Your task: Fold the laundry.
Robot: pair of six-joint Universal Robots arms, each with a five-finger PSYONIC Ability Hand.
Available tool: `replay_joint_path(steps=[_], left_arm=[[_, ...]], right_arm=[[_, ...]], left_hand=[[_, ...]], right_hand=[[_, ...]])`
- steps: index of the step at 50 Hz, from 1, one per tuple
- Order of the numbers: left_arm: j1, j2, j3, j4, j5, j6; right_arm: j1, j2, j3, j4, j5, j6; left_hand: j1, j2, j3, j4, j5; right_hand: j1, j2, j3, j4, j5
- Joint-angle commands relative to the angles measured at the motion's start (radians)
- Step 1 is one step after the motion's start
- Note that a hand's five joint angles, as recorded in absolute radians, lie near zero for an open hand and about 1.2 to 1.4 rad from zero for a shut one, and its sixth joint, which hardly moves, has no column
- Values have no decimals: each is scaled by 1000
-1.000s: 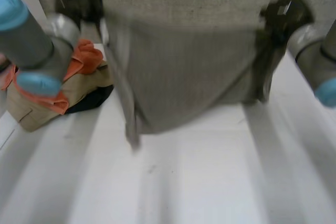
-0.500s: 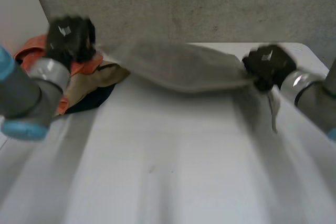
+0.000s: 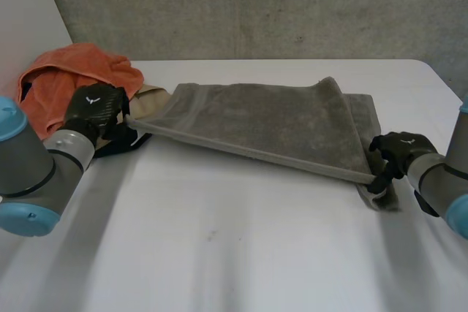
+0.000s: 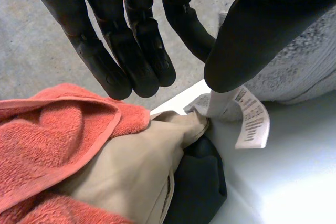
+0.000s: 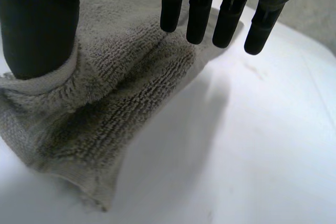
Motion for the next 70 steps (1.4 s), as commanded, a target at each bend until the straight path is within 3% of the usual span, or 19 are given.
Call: replay_joint_path(steps=[1,10,19,20,21,23,34,37,42,43,49,54,64,70], left_arm=[[22,26,-28,-4,6,-2],[15,55,-51,-29,9,-8],[-5,86,-85,-53,59,-11],[-19,90,-102,-50,90,-8],[-30,92,-111,-49,110,-5],[-50,87,-128,-46,140,11],[-97,1,-110,-58,187,115],[-114,-22,-94,-79,208,124],[-131,-26,-87,-139,222,129],[-133,-26,-87,-144,222,130],[-139,-22,-87,-159,210,136],[-154,-16,-87,-161,179,141],[-196,-61,-50,-181,127,144],[-206,-117,16,-222,76,169]], right_arm=[[-43,-29,16,93,-107,62],[-72,-136,1,222,-296,-24],[-98,-212,-31,459,-250,-332],[-101,-216,-27,499,-250,-381],[-103,-218,-22,516,-249,-403],[-103,-222,-2,550,-249,-438],[-101,-273,101,395,-250,-258],[-97,-273,127,332,-255,-212],[-67,-267,151,233,-250,-190],[-63,-265,154,219,-249,-189],[-44,-258,144,150,-241,-182],[-35,-238,105,147,-186,-176],[3,-198,-17,131,-138,-66],[14,-94,-160,116,-31,-7]], left_hand=[[250,198,207,200,233],[250,198,207,200,233],[250,198,207,200,233],[149,96,105,99,132],[-175,-227,-219,-225,-192],[-447,-499,-490,-497,-464],[-595,-647,-639,-645,-612],[-589,-641,-633,-639,-606],[-583,-636,-627,-633,-600],[-578,-630,-621,-627,-594],[-575,-627,-618,-624,-591],[-578,-630,-621,-627,-594],[-580,-633,-624,-630,-597],[-569,-621,-612,-618,-585]], right_hand=[[-68,-74,-75,-62,-33],[-215,-221,-222,-209,-180],[-215,-221,-222,-209,-180],[-215,-221,-222,-209,-180],[-215,-221,-222,-209,-180],[-215,-221,-222,-209,-180],[-204,-209,-210,-197,-168],[60,54,54,67,95],[918,913,912,925,954],[1005,1000,999,1012,1041],[1006,1001,1000,1013,1042],[1006,1001,1000,1013,1042],[1006,1001,1000,1013,1042],[1006,1001,1000,1013,1042]])
